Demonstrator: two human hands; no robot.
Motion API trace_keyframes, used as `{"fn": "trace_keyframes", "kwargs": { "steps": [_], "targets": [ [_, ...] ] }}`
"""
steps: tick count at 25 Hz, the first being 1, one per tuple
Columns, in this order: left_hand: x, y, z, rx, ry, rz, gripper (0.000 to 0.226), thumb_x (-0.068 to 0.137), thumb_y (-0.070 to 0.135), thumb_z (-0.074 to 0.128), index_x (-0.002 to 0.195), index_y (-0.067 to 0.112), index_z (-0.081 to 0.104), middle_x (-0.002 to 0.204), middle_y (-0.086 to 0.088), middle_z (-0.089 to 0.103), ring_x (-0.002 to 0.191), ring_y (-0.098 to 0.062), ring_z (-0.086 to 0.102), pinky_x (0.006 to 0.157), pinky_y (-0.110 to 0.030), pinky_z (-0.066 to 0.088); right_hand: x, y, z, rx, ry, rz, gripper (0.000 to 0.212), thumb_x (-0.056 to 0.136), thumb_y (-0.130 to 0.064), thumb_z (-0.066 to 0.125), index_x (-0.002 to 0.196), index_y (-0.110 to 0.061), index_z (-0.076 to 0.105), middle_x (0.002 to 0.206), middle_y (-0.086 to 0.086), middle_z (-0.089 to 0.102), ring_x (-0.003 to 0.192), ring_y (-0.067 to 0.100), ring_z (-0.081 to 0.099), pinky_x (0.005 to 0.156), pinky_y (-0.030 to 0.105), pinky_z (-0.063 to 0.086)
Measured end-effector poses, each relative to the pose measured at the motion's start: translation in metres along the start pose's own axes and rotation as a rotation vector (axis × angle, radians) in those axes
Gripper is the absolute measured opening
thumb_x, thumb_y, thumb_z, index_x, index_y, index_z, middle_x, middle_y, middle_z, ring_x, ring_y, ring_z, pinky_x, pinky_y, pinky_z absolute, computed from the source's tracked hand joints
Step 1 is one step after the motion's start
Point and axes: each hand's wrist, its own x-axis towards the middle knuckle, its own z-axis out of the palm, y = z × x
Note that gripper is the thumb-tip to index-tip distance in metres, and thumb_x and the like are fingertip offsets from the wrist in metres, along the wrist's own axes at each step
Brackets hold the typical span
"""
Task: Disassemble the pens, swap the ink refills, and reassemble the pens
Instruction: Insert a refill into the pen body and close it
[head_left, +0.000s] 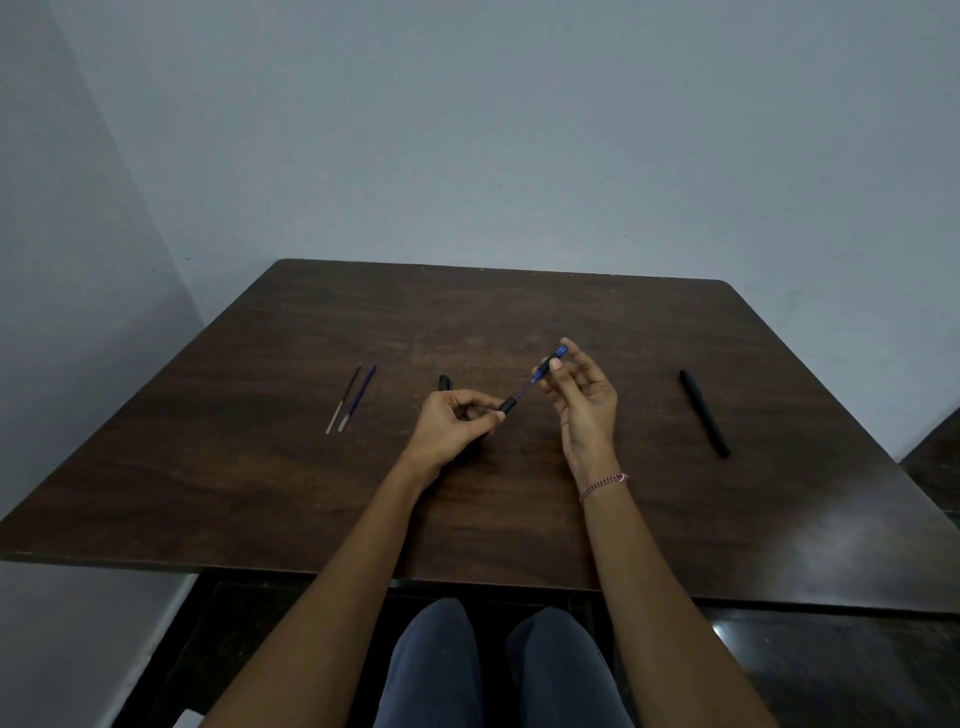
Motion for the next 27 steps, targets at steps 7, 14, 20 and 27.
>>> {"fn": "trace_keyframes", "kwargs": {
  "steps": [7, 14, 20, 27],
  "targets": [
    [0.000, -0.002, 0.000, 0.010, 0.013, 0.000, 0.012, 0.076, 0.010, 0.076, 0.084, 0.019, 0.074, 0.069, 0.005, 0.067, 0.060, 0.003, 0.059, 0.060, -0.009, 0.048, 0.000, 0.000, 0.000, -0.081, 0.017, -0.014, 0.028, 0.085, -0.004, 0.065, 0.106, -0.022, 0.065, 0.082, -0.003, 0.075, 0.080, 0.008, 0.069, 0.066, 0.019, 0.053],
    [0.000, -0.002, -0.001, -0.042, 0.019, 0.018, 0.012, 0.076, 0.009, 0.076, 0.085, 0.016, 0.073, 0.071, -0.003, 0.066, 0.066, -0.009, 0.060, 0.064, -0.018, 0.050, -0.001, 0.007, 0.003, -0.292, -0.113, -0.045, 0.029, 0.079, -0.005, 0.073, 0.099, -0.025, 0.067, 0.079, -0.007, 0.071, 0.076, 0.004, 0.067, 0.064, 0.017, 0.052],
    [0.001, -0.004, -0.001, -0.042, 0.002, 0.024, 0.013, 0.074, 0.011, 0.078, 0.082, 0.020, 0.074, 0.067, 0.000, 0.066, 0.062, -0.008, 0.060, 0.060, -0.017, 0.051, -0.001, 0.008, 0.003, -0.285, -0.139, -0.048, 0.028, 0.079, -0.002, 0.072, 0.099, -0.021, 0.067, 0.075, -0.006, 0.070, 0.072, 0.004, 0.067, 0.064, 0.017, 0.053],
    [0.002, -0.006, -0.003, -0.040, -0.032, 0.036, 0.016, 0.074, 0.013, 0.079, 0.077, 0.027, 0.073, 0.059, 0.007, 0.067, 0.056, -0.003, 0.061, 0.055, -0.015, 0.050, -0.001, 0.010, 0.004, -0.308, -0.187, -0.053, 0.027, 0.078, -0.004, 0.074, 0.095, -0.022, 0.065, 0.068, -0.011, 0.068, 0.069, 0.001, 0.066, 0.061, 0.014, 0.051]
  ]
}}
